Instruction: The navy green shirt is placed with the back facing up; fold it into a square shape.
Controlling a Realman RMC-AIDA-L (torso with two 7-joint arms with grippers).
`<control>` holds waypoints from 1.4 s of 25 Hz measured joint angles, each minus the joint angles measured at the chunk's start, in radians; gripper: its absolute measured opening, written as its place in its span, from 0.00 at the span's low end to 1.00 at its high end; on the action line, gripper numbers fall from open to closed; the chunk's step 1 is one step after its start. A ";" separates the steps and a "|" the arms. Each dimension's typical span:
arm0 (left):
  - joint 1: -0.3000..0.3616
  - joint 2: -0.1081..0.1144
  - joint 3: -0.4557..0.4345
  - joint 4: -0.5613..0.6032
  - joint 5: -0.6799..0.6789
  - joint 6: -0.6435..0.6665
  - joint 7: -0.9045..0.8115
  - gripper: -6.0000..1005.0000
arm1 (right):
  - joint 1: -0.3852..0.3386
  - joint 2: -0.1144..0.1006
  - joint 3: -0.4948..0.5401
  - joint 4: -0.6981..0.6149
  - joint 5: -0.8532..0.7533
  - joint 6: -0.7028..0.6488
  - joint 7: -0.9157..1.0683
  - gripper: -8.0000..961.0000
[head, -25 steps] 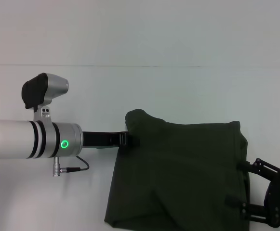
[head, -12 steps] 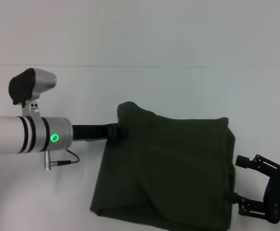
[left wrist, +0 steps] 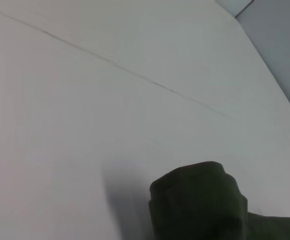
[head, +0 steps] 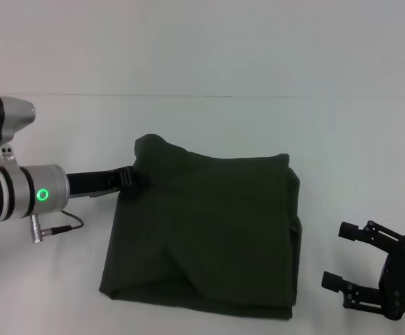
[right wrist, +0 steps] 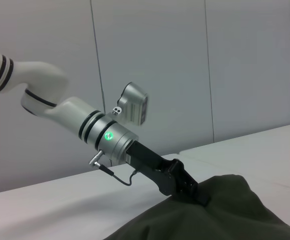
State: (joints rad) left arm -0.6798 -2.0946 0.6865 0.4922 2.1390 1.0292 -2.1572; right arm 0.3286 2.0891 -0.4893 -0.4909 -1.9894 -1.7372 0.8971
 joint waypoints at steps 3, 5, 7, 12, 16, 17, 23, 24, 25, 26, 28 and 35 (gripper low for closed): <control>0.013 -0.005 -0.012 0.006 -0.006 0.000 0.000 0.05 | 0.002 0.000 0.002 0.000 0.000 0.000 0.000 0.96; 0.019 -0.008 -0.018 0.006 -0.010 0.000 0.000 0.05 | 0.002 0.000 0.007 0.000 0.000 0.000 0.000 0.96; 0.021 -0.009 -0.030 0.006 -0.011 0.002 0.000 0.05 | 0.004 0.000 0.011 0.000 0.000 0.001 0.000 0.96; 0.026 -0.009 -0.082 0.008 -0.015 0.009 0.000 0.06 | 0.007 0.000 0.013 0.000 0.000 0.009 0.000 0.96; 0.029 -0.009 -0.084 0.008 -0.017 0.029 0.022 0.12 | 0.012 0.000 0.014 0.000 0.000 0.014 0.000 0.96; 0.030 -0.009 -0.084 0.008 -0.017 0.038 0.026 0.14 | 0.014 0.000 0.015 0.000 0.000 0.015 0.000 0.96; 0.058 -0.006 -0.104 0.055 -0.021 0.096 0.031 0.29 | 0.023 0.000 0.022 0.000 0.000 0.016 0.000 0.96; 0.067 -0.004 -0.112 0.073 -0.022 0.110 0.031 0.33 | 0.024 0.001 0.026 0.000 0.000 0.016 0.000 0.96; 0.081 -0.001 -0.125 0.098 -0.022 0.128 0.032 0.38 | 0.025 0.002 0.031 0.000 0.000 0.016 -0.001 0.96; 0.093 0.001 -0.138 0.118 -0.022 0.138 0.033 0.43 | 0.026 0.003 0.037 0.000 0.000 0.016 -0.004 0.96; 0.121 0.008 -0.170 0.161 -0.022 0.158 0.035 0.52 | 0.032 0.005 0.047 0.003 0.001 0.016 -0.008 0.96; 0.162 0.043 -0.322 0.217 -0.022 0.492 0.200 0.80 | 0.060 0.005 0.039 0.012 0.001 0.012 -0.012 0.96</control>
State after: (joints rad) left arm -0.5180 -2.0518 0.3647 0.7093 2.1168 1.5216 -1.9573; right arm 0.3885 2.0944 -0.4503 -0.4786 -1.9882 -1.7249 0.8846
